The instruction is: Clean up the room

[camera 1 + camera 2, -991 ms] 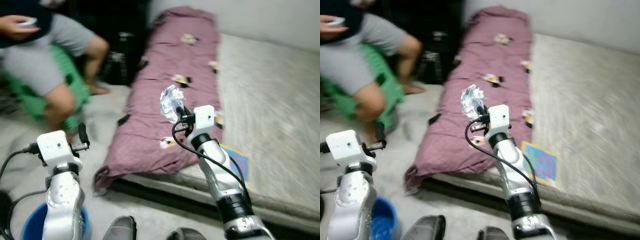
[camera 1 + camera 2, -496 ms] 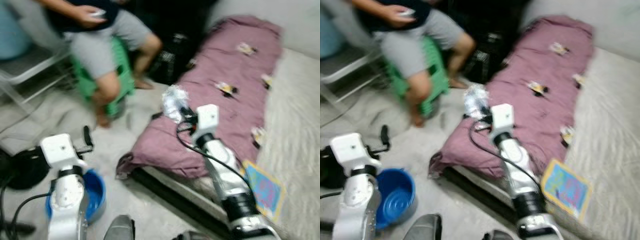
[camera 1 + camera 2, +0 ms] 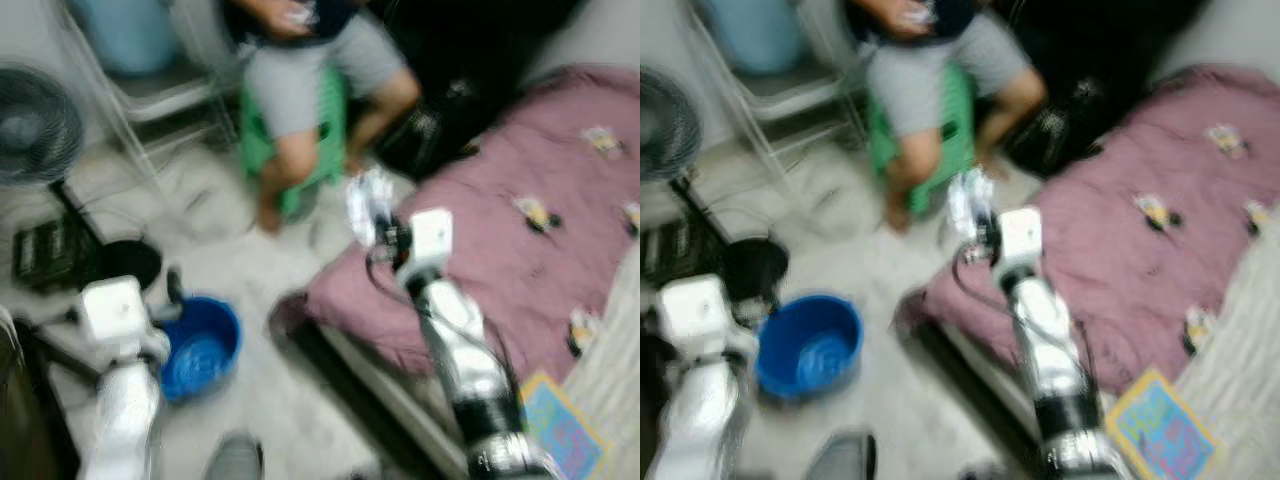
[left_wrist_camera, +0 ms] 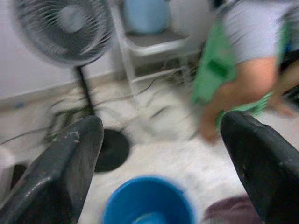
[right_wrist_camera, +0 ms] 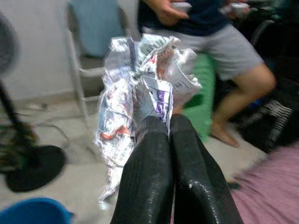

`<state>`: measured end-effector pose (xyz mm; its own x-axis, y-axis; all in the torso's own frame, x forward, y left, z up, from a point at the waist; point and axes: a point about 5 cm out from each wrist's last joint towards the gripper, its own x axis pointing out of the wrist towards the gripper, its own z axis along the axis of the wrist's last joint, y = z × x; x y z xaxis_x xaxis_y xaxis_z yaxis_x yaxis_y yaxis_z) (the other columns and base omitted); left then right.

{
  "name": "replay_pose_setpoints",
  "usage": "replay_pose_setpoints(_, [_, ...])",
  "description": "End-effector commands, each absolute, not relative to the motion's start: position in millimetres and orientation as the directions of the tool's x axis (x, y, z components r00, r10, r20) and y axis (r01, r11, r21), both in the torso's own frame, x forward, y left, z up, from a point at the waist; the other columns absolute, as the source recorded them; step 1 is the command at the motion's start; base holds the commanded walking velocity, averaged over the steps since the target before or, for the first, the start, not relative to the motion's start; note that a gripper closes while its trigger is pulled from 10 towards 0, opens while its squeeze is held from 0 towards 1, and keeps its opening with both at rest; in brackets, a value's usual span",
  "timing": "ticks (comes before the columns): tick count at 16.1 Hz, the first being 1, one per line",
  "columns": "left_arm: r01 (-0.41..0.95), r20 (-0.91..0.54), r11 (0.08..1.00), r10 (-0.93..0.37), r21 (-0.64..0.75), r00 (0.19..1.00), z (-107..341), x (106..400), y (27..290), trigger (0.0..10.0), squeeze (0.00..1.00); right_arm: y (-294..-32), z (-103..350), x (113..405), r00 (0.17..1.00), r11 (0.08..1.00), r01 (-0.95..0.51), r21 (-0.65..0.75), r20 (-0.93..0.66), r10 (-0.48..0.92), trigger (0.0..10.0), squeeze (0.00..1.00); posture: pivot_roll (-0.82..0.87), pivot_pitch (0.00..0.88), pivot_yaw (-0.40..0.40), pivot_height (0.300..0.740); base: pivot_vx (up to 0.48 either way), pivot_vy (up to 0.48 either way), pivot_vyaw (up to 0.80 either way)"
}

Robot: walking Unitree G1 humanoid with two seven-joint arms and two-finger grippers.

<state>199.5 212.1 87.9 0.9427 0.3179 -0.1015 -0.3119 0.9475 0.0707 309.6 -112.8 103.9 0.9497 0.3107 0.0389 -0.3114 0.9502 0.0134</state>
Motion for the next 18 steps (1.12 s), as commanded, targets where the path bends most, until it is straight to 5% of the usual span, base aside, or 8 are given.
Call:
replay_pose_setpoints(1, [-0.3,-0.091,0.951,0.307,0.079,0.947,92,193,212,10.0,0.0,-130,105,305,0.961,0.962,-0.273,-0.006,0.037,0.273,10.0,0.0,0.05,0.066,-0.067,0.74,0.0,0.0,0.8])
replay_pose_setpoints(6, [-0.304,-0.081,0.95,0.309,0.068,0.948,94,185,212,10.0,0.0,-167,99,286,0.985,0.982,-0.174,-0.073,-0.005,0.174,10.0,0.0,0.03,0.061,-0.077,0.74,0.0,0.0,0.32])
replay_pose_setpoints(11, [-0.185,-0.059,0.982,0.186,0.031,0.981,98,195,194,10.0,0.0,-169,99,286,0.994,0.992,-0.11,-0.061,-0.008,0.11,10.0,0.0,0.03,0.055,-0.072,0.74,0.0,0.0,0.0])
replay_pose_setpoints(18, [-0.174,-0.064,0.984,0.175,0.021,0.982,97,198,190,10.0,0.0,-188,92,285,0.998,0.999,0.022,-0.042,-0.066,-0.025,10.0,0.0,0.03,0.051,-0.072,0.74,0.0,0.0,0.0])
